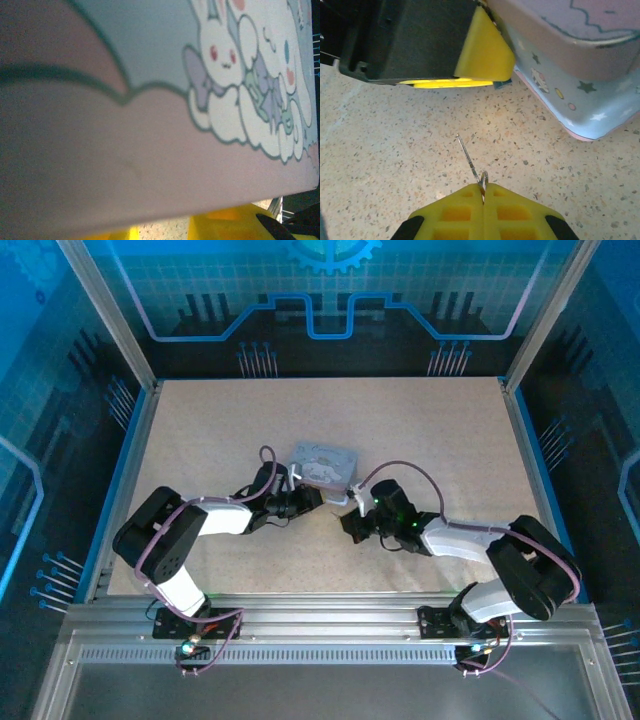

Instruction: Unlock a padlock with a key

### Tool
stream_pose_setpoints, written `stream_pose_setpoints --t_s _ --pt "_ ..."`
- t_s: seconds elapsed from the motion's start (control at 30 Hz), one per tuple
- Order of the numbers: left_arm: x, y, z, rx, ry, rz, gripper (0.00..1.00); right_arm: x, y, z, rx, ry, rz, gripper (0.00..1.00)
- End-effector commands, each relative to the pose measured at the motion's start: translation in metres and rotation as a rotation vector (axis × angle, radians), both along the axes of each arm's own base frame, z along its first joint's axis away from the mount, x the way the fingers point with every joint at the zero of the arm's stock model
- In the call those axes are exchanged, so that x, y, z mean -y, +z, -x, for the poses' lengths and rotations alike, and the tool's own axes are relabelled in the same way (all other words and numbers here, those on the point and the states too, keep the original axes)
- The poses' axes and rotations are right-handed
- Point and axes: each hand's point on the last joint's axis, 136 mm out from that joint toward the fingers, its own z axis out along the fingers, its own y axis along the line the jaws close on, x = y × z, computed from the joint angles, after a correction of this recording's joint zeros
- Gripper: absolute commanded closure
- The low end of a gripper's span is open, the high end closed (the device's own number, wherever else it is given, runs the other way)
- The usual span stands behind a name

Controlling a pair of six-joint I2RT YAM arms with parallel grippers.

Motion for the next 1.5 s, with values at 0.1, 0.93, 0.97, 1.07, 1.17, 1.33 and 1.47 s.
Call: stream_pose_setpoints --t_s 0.1,0.93,0.97,1.07,1.17,1.33,1.47 --pt "0.005 0.017 0.006 -0.028 0.017 0.075 0.81 -0.010 -0.006 -0.011 0.087 -0.044 0.004 1.00" --pt "0.009 0.019 0.013 -0.054 0.033 0.073 0.82 -0.019 -0.019 -0.027 0.144 -0.043 0.017 1.00" --pt "0.009 0.019 0.014 -0.054 0.031 0.071 0.82 -0.018 -0.019 -0.027 0.147 -0.044 0.018 1.00" --pt "0.010 0.018 0.015 -0.056 0.030 0.069 0.82 -0.017 -0.017 -0.027 0.153 -0.047 0.016 1.00" --pt "0.010 0.018 0.015 -0.055 0.031 0.065 0.82 -0.016 -0.016 -0.028 0.161 -0.053 0.020 1.00" --pt "0.012 0.017 0.015 -0.056 0.031 0.062 0.82 -0.013 -0.018 -0.029 0.164 -0.062 0.033 1.00" --pt "0.013 0.017 0.016 -0.058 0.028 0.060 0.82 -0.012 -0.017 -0.029 0.165 -0.069 0.028 1.00"
